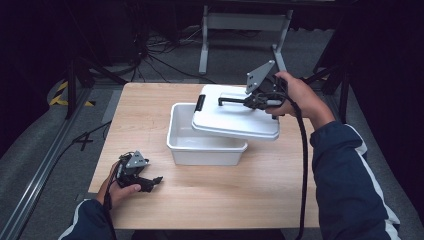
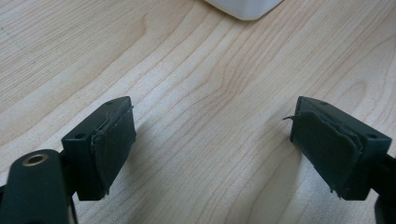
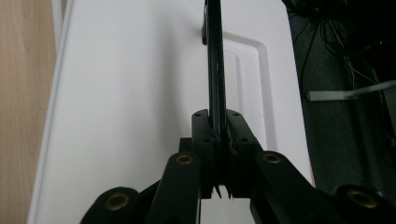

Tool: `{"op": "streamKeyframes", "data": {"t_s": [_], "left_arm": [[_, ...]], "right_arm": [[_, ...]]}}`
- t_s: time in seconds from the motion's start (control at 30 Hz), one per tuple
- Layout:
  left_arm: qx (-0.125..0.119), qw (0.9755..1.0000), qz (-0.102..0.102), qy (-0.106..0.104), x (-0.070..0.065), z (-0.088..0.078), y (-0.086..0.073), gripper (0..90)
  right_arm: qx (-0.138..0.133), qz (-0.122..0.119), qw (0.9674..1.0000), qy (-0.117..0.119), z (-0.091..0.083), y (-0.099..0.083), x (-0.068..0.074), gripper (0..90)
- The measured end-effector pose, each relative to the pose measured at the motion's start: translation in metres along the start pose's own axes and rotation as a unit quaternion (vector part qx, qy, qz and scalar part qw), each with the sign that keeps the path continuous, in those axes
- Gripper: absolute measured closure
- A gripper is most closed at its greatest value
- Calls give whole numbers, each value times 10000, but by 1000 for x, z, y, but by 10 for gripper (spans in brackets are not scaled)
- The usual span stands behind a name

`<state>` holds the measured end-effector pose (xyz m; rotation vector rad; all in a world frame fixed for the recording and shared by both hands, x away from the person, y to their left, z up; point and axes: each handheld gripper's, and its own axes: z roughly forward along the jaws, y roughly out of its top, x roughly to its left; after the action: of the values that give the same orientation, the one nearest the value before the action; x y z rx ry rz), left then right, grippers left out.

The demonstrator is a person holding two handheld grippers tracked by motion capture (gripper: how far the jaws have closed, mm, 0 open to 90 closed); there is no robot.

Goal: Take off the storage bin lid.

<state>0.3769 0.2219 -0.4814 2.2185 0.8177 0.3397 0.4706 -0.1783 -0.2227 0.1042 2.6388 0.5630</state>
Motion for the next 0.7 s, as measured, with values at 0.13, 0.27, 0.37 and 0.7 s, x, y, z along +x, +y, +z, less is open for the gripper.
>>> {"op": "streamKeyframes", "data": {"t_s": [0.13, 0.27, 0.37, 0.7], "left_arm": [[0, 10000, -21, 9, 0, 0, 0, 145], [0, 10000, -39, 0, -1, 0, 0, 145], [0, 10000, -38, 1, -1, 0, 0, 145], [29, 10000, -92, -22, -1, 0, 0, 144]], "right_arm": [[18, 79, 9999, -67, -8, -13, 0, 846], [-9, 185, 9997, -149, -18, -27, -1, 846], [9, 249, 9995, -202, -24, -34, -1, 846], [-17, 495, 9979, -410, -45, -71, -2, 846]]}}
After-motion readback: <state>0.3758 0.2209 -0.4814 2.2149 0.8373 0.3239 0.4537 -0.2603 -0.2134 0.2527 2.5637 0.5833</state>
